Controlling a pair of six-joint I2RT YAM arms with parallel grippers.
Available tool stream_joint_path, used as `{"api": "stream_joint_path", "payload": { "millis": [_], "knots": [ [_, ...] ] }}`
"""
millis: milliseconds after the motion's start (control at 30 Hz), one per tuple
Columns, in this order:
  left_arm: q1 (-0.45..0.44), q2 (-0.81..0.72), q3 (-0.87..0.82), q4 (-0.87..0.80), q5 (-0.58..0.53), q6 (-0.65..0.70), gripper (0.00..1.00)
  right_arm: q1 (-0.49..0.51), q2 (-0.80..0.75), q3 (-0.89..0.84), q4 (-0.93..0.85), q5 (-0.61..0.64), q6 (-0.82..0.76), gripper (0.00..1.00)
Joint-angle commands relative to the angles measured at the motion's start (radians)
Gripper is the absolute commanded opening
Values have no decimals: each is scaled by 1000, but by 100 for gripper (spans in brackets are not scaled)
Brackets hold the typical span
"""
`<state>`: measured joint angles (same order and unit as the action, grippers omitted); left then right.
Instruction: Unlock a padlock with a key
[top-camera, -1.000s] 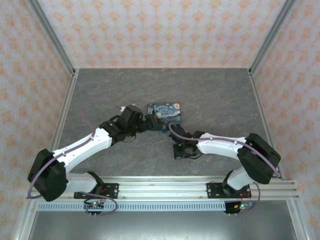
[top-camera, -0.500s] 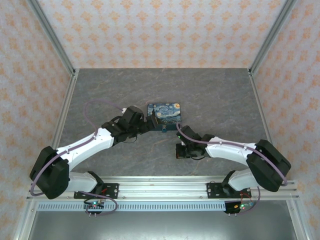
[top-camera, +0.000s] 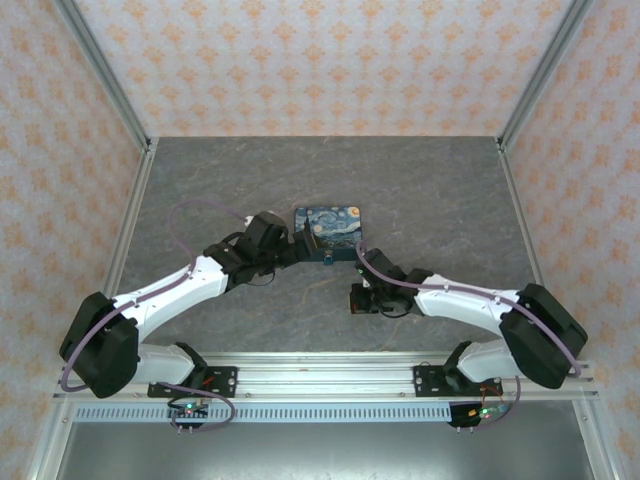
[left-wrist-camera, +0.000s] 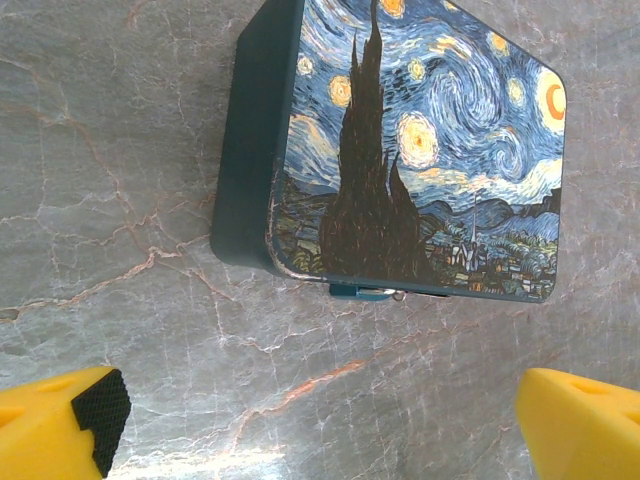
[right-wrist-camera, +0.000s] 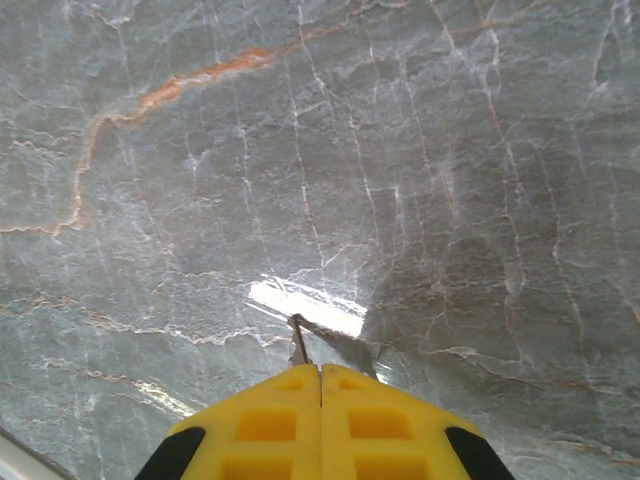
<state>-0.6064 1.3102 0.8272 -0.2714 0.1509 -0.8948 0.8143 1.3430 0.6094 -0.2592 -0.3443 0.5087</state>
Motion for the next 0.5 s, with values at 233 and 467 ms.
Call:
{"api": "stream_joint_path", "payload": {
  "millis": [233, 467],
  "knots": [
    [10, -10, -16, 17, 1, -19, 100, -4, 103, -8, 30, -29, 9, 2],
    [10, -9, -16, 17, 2, -16, 100, -4, 20, 12, -40, 8, -13, 41]
  ]
}}
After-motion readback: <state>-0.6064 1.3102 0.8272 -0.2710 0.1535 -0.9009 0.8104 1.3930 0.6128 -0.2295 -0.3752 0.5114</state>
